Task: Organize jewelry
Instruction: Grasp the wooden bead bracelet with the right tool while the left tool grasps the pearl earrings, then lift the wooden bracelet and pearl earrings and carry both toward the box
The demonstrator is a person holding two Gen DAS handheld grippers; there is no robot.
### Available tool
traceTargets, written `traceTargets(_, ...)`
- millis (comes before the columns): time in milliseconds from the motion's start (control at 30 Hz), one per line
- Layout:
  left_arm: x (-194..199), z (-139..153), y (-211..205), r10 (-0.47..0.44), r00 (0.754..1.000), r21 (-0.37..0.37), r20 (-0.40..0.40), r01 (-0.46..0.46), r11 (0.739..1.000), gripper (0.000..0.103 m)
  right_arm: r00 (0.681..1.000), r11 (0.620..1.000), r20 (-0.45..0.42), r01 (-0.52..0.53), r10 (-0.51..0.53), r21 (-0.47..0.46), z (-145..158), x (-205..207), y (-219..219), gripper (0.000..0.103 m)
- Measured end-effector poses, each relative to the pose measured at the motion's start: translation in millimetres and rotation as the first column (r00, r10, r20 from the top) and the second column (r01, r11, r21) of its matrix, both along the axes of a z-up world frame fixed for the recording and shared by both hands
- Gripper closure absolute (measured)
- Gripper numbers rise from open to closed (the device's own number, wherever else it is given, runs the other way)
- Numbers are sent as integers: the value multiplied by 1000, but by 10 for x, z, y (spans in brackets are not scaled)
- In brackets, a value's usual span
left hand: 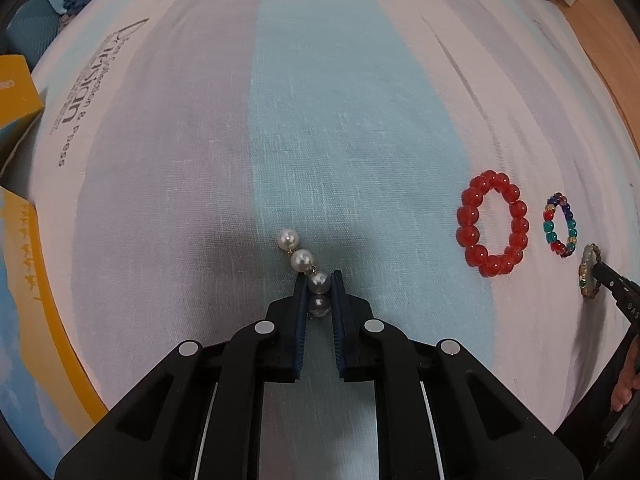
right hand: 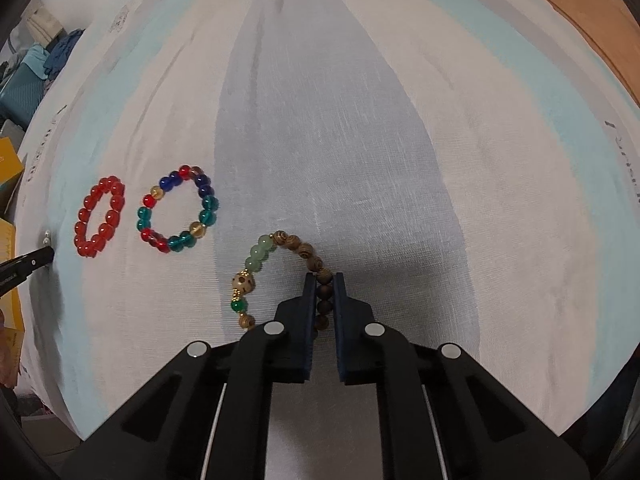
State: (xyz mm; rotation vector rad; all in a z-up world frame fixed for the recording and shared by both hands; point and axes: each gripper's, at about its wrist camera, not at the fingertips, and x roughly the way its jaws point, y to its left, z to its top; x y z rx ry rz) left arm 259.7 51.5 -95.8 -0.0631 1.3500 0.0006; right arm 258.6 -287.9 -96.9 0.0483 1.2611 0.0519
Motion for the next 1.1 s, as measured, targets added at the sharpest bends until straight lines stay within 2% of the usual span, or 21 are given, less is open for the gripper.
traceTargets(467, -101, 294, -82, -11, 999, 10, 41, 11, 1000, 93, 997, 999, 73, -9, 7, 34, 291, -82, -28, 96)
traceTargets(1100, -242, 584, -115, -12, 996, -2, 85, 12, 1000, 93, 992, 998, 122, -40, 35, 39, 606, -266, 64, 96)
